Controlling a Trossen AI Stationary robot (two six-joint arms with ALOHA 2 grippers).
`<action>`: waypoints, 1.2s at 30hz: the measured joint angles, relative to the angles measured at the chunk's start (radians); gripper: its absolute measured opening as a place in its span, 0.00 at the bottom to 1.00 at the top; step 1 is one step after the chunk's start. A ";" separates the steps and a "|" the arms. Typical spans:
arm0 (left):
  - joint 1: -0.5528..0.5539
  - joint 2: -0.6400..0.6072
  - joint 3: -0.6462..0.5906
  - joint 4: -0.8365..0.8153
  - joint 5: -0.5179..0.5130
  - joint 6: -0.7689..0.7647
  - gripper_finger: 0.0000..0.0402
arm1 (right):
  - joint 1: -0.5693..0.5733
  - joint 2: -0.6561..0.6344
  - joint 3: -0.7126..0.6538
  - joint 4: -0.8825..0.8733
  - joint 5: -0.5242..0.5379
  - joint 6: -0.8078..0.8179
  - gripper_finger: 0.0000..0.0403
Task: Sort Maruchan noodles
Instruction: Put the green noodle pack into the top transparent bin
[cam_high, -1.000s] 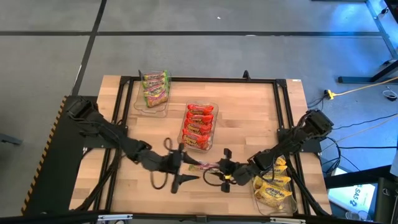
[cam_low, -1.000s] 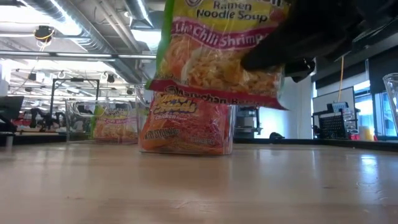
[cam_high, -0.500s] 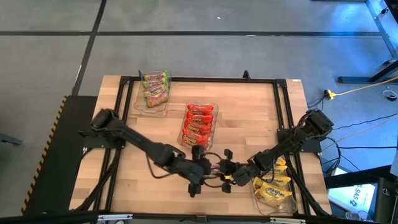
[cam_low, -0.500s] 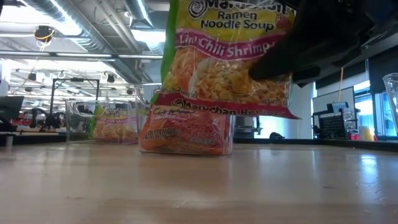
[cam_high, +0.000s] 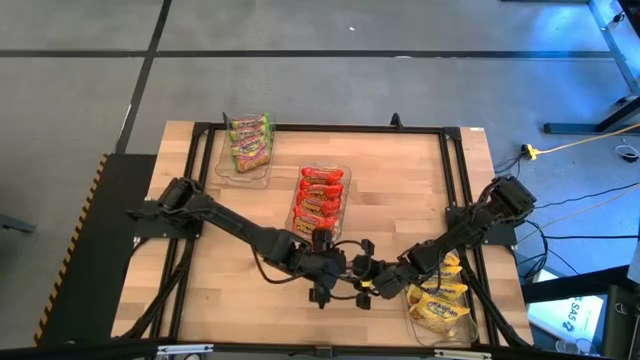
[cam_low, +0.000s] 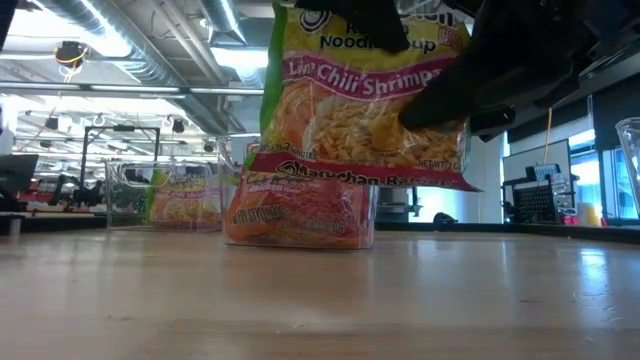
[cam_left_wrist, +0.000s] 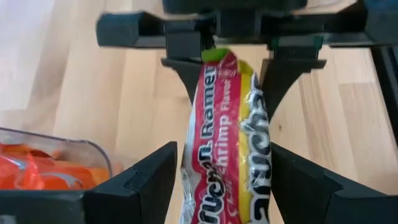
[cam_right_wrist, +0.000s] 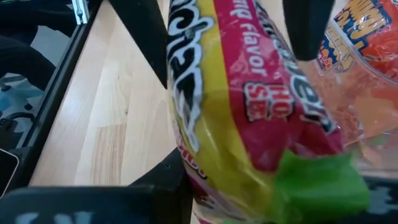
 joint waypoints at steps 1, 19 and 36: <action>0.002 0.000 -0.003 0.000 0.009 -0.005 0.58 | 0.000 0.000 0.000 0.000 0.000 0.000 0.26; 0.010 -0.001 -0.037 -0.006 0.100 -0.018 0.29 | 0.002 0.002 0.000 0.029 0.024 -0.006 0.28; -0.032 -0.127 -0.035 -0.378 0.162 -0.127 0.23 | 0.051 -0.132 0.003 0.061 -0.208 -0.124 0.67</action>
